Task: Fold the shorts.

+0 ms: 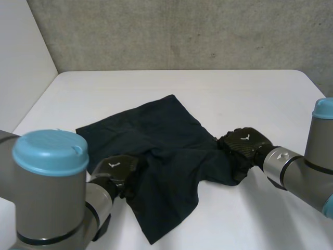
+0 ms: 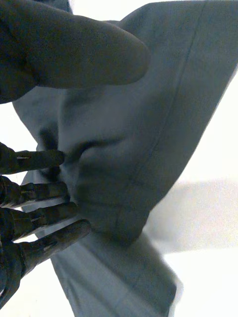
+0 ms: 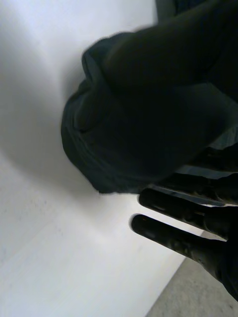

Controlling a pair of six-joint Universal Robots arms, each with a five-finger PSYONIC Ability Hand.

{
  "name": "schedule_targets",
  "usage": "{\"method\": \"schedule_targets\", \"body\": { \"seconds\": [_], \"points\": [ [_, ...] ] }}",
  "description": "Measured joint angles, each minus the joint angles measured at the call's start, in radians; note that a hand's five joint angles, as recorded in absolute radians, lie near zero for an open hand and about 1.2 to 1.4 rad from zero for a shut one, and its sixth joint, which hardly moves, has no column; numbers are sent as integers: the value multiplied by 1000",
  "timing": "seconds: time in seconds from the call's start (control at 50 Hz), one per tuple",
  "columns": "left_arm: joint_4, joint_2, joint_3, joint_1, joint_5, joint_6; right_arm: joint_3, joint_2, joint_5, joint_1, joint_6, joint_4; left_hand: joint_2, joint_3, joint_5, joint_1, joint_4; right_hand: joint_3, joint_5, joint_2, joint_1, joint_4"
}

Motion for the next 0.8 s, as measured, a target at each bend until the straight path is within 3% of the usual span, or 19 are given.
{"method": "schedule_targets", "body": {
  "seconds": [0.06, 0.08, 0.1, 0.16, 0.2, 0.22, 0.26, 0.34, 0.42, 0.54, 0.66, 0.8],
  "points": [
    [3, -11, 4, -9, 0, -5, 1, 7, -3, 0, 2, -5, 0, 0, 0, 0, 0, 57, 51, 54, 35, 57],
    [14, -49, 22, -28, -2, -11, 2, 22, -7, 2, 7, -19, 0, 0, 0, 0, 0, 150, 126, 136, 109, 150],
    [20, -69, 35, -36, -5, -12, 2, 25, -7, 3, 9, -25, 0, 0, 0, 0, 1, 382, 353, 393, 271, 393],
    [35, -140, 81, -60, -30, -12, 2, 28, -7, 3, 14, -38, 103, 87, 86, 97, 87, 504, 500, 511, 356, 529],
    [46, -179, 112, -74, -62, -12, 1, 25, -4, 3, 18, -45, 156, 156, 155, 177, 157, 513, 511, 513, 361, 539],
    [53, -204, 132, -82, -88, -11, 0, 21, -2, 3, 19, -48, 516, 495, 489, 547, 498, 513, 511, 513, 361, 539],
    [65, -241, 170, -97, -150, -9, -2, 9, 2, 2, 18, -49, 691, 672, 671, 696, 679, 513, 512, 513, 362, 539],
    [74, -232, 214, -119, -257, 1, -9, -40, 9, 1, 14, -39, 823, 807, 800, 781, 824, 513, 512, 513, 370, 539],
    [73, -132, 228, -128, -297, 23, -26, -111, 12, 1, 10, -21, 841, 826, 801, 781, 841, 513, 512, 513, 370, 539],
    [61, 78, 250, -123, -248, 118, -87, -266, 11, 0, 6, 17, 842, 834, 801, 781, 841, 513, 512, 513, 395, 542],
    [-12, 300, 333, -96, -145, 334, -252, -463, 3, -2, 2, 116, 844, 835, 801, 781, 845, 516, 531, 513, 418, 543],
    [-93, 412, 493, -70, -112, 430, -448, -557, -4, -3, -10, 217, 845, 836, 801, 781, 845, 516, 531, 513, 423, 543]
  ]
}}
